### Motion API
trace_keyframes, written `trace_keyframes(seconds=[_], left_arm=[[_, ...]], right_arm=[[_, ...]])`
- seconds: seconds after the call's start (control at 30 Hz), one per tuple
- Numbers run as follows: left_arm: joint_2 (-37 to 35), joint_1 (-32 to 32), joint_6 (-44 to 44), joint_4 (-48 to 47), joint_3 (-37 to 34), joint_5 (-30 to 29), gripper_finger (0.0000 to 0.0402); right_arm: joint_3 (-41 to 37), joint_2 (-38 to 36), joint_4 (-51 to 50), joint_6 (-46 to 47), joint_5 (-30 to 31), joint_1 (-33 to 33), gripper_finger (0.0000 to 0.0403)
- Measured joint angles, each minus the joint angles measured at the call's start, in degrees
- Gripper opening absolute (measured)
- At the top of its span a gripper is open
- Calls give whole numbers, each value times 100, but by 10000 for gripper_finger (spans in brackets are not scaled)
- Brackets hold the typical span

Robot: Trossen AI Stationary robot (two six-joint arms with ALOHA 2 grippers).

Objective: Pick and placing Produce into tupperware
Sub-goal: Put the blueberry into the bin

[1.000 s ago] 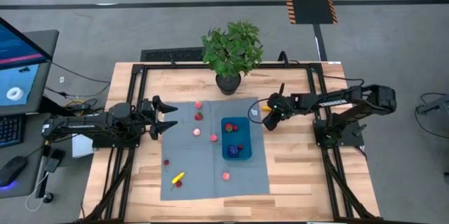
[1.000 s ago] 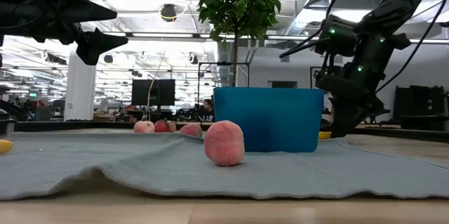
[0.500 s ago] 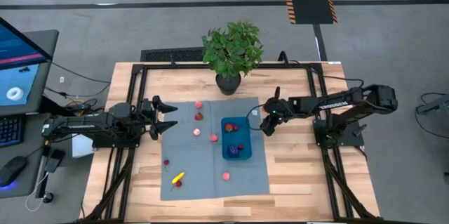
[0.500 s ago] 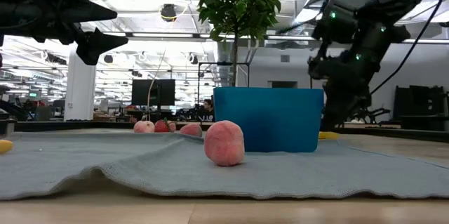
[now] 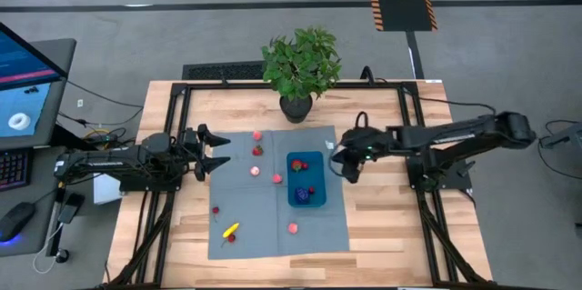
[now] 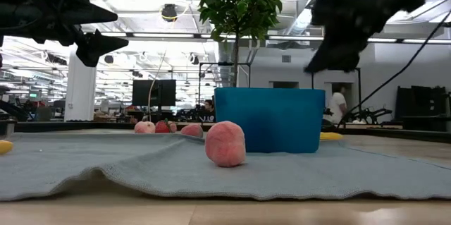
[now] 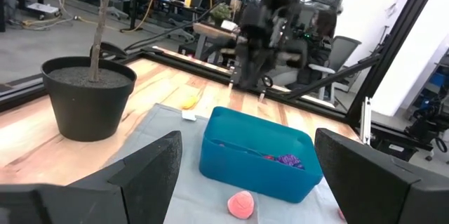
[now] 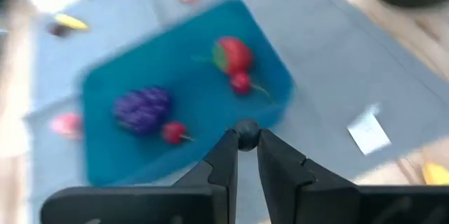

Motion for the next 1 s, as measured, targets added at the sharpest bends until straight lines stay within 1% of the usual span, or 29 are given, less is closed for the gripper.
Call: trace_keyframes(seconds=[0.2, 0.3, 0.43, 0.53, 0.63, 0.83, 1.0], left_arm=[[0, 0, -81, 0, 0, -1, 316], [0, 0, -90, 0, 0, -2, 316], [0, 0, -90, 0, 0, 0, 316], [0, 0, -90, 0, 0, 0, 316], [-1, 0, -90, 0, 0, 2, 316], [0, 0, -87, 0, 0, 0, 316], [-1, 0, -87, 0, 1, 0, 316]], right_arm=[[1, -1062, -10, -5, -15, 461, 72], [-20, -1442, 199, 112, -21, 751, 72], [-216, -1893, 523, 105, -238, 1158, 72], [-537, -2313, 616, -62, -149, 1467, 72], [-949, -2765, 1063, -266, -58, 1691, 72], [-1857, -3739, 2053, -614, -26, 1791, 72], [-2479, -4409, 2781, -502, -227, 1740, 72]])
